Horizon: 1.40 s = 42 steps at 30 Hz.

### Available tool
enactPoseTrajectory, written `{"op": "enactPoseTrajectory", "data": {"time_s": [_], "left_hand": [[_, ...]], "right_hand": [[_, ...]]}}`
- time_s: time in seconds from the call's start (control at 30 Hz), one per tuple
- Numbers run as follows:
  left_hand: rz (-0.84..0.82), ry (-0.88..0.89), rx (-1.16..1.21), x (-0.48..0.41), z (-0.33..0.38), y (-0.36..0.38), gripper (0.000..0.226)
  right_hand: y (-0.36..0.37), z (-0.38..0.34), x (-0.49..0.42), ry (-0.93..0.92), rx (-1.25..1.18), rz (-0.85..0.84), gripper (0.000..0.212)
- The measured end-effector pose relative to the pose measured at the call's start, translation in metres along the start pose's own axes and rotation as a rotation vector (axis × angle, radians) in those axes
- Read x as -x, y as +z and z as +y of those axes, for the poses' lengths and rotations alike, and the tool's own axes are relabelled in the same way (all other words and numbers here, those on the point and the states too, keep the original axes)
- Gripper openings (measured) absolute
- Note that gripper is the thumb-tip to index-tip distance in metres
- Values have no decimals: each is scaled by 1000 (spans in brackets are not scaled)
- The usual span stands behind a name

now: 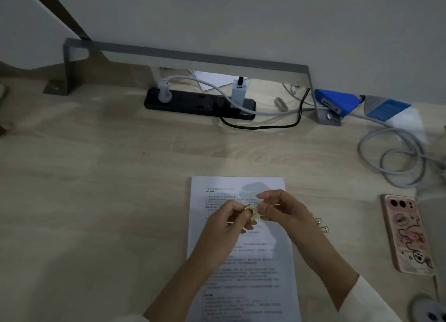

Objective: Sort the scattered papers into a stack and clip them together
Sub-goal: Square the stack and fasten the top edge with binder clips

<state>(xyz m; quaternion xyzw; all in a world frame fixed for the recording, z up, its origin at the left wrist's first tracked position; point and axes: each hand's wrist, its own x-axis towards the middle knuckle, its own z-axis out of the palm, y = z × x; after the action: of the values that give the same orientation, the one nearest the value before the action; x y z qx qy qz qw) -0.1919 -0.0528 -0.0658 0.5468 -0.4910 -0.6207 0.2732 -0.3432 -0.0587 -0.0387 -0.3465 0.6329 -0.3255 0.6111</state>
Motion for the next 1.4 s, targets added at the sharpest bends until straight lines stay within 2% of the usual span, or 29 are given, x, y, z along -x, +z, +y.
{"op": "enactPoseTrajectory", "data": {"time_s": [0.13, 0.23, 0.33, 0.4, 0.47, 0.53, 0.67, 1.0, 1.23, 1.4], "left_hand": [[80, 41, -16, -3, -5, -15, 10], [126, 46, -40, -7, -7, -25, 10], [137, 71, -94, -14, -11, -41, 9], [217, 113, -272, -24, -16, -59, 5], [259, 144, -624, -36, -19, -78, 21], [217, 157, -880, -48, -20, -91, 36], [92, 164, -1031, -65, -19, -97, 49], [-49, 127, -1092, -84, -12, -97, 34], [-143, 81, -1144, -95, -4, -95, 33], [-122, -10, -910, -91, -6, -99, 34]], "right_hand": [[9, -7, -16, 138, -48, -127, 22], [19, -10, -28, 155, -102, -197, 30], [30, -12, -40, 141, -120, -199, 34], [33, -11, -50, 137, -131, -165, 30], [35, -9, -58, 132, -96, -136, 24], [37, -7, -66, 131, -46, -132, 23], [42, 1, -74, 165, -37, -99, 23], [42, 13, -80, 168, 1, -88, 19], [42, 14, -80, 155, -5, -88, 17], [41, 15, -80, 144, 14, -92, 16]]}}
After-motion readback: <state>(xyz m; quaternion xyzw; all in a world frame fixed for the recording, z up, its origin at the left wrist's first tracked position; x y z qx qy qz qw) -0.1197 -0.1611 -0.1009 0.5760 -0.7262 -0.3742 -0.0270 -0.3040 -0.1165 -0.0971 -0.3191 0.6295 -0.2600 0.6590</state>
